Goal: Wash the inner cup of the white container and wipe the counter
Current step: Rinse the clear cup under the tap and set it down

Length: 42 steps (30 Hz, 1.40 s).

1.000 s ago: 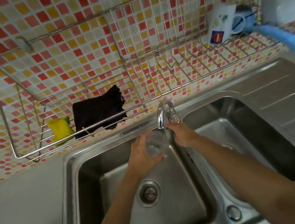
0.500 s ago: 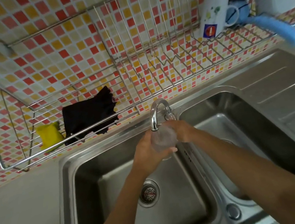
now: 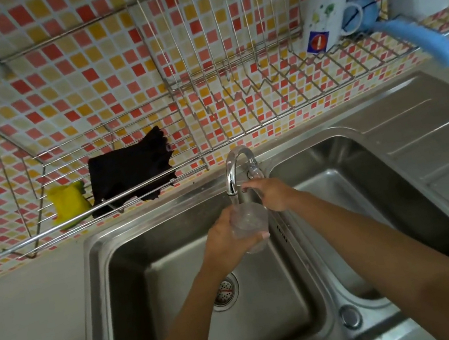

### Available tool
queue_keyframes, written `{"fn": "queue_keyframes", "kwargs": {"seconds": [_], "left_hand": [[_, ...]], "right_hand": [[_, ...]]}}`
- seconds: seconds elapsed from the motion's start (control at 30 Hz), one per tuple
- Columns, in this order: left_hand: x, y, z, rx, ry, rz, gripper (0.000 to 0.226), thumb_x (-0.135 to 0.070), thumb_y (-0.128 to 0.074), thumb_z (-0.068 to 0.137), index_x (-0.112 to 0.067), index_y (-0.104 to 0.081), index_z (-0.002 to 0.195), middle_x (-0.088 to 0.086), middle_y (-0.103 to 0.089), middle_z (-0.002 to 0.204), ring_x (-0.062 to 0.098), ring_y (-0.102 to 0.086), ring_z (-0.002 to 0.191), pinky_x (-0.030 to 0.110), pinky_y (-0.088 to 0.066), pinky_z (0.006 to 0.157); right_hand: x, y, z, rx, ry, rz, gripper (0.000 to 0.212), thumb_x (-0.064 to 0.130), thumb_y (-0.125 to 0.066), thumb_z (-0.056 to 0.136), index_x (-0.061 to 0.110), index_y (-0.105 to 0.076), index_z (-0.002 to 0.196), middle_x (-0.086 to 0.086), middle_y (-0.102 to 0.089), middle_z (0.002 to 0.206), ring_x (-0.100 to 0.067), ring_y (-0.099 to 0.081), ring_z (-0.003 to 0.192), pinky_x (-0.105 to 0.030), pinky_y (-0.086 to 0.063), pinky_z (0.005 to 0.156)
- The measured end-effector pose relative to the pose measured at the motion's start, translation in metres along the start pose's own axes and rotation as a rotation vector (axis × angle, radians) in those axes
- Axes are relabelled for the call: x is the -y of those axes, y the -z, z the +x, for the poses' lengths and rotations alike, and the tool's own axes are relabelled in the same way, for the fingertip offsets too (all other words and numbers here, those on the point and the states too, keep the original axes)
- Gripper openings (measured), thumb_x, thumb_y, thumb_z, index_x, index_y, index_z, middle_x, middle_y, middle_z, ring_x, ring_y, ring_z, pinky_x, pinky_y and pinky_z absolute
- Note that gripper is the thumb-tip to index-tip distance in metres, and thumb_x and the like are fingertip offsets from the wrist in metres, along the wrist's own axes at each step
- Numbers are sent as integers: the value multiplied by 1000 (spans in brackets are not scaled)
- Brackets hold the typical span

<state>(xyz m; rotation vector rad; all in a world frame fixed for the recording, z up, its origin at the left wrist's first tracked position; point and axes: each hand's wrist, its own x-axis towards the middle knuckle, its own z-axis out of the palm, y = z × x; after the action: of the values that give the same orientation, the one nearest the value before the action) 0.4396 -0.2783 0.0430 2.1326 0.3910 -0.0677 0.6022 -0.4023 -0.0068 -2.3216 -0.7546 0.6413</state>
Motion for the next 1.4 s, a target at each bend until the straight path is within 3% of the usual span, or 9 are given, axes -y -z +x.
{"fn": "queue_keyframes", "kwargs": {"seconds": [0.1, 0.3, 0.57, 0.67, 0.77, 0.87, 1.0, 1.2, 1.4], "left_hand": [[2, -1, 1, 19, 7, -9, 72, -44, -88, 60, -32, -50, 121, -16, -60, 109, 7, -61, 99, 14, -48, 78], [7, 2, -1, 14, 7, 17, 76, -43, -88, 60, -30, -48, 123, -14, -58, 110, 8, -59, 102, 11, -45, 76], [15, 1, -7, 11, -6, 8, 78, -45, -88, 58, -29, -50, 124, -12, -60, 113, 7, -59, 102, 20, -51, 86], [21, 1, -10, -56, 32, -34, 75, -46, -87, 59, -29, -50, 122, -16, -59, 108, 1, -58, 98, 10, -48, 80], [25, -2, -12, 10, 32, 9, 80, -56, -86, 53, -33, -51, 121, -17, -61, 110, 3, -60, 101, 17, -51, 86], [23, -6, -12, 12, 14, 24, 75, -52, -87, 55, -35, -51, 119, -19, -60, 108, 2, -59, 99, 11, -47, 83], [17, -9, -4, 41, -52, 73, 83, -50, -86, 59, -29, -46, 129, -11, -59, 115, 10, -58, 105, 22, -50, 87], [19, -5, -7, 1, -144, 90, 83, -49, -86, 60, -32, -44, 130, -11, -59, 121, 11, -56, 111, 29, -50, 91], [18, -3, -6, -25, -176, 98, 83, -42, -87, 62, -29, -44, 132, -11, -57, 124, 9, -55, 111, 10, -42, 86]], "right_hand": [[-3, -4, 2, -1, 47, -22, 65, -16, -50, 81, 17, -50, 137, -6, -48, 139, -24, -48, 126, -30, -40, 105], [0, -7, 6, -87, 72, -65, 34, 11, -61, 90, 15, -57, 124, -5, -55, 129, -21, -55, 110, -28, -41, 93], [-2, -8, 9, -143, 49, -4, 27, 18, -61, 91, 14, -59, 118, -6, -60, 120, -21, -57, 106, -30, -45, 92], [-3, -7, 8, -171, 31, 57, 25, 18, -62, 91, 13, -61, 115, -5, -62, 117, -20, -59, 105, -25, -42, 89], [-5, -9, 9, -181, 38, 74, 24, 18, -63, 90, 13, -62, 113, -6, -64, 115, -19, -59, 104, -21, -39, 86], [-6, -10, 10, -185, 40, 71, 24, 18, -64, 90, 13, -61, 113, -6, -63, 115, -19, -59, 103, -21, -39, 86], [-7, -11, 12, -188, 18, 101, 24, 23, -66, 88, 14, -61, 110, -4, -64, 111, -16, -58, 98, -22, -39, 82], [-16, 1, 11, -374, -89, 292, 16, 32, -58, 93, 17, -62, 96, 2, -66, 95, -14, -59, 87, -24, -39, 73], [-11, -5, 6, -440, -110, 333, 17, 25, -50, 98, 12, -59, 103, 2, -65, 98, -11, -55, 86, -20, -35, 74]]}}
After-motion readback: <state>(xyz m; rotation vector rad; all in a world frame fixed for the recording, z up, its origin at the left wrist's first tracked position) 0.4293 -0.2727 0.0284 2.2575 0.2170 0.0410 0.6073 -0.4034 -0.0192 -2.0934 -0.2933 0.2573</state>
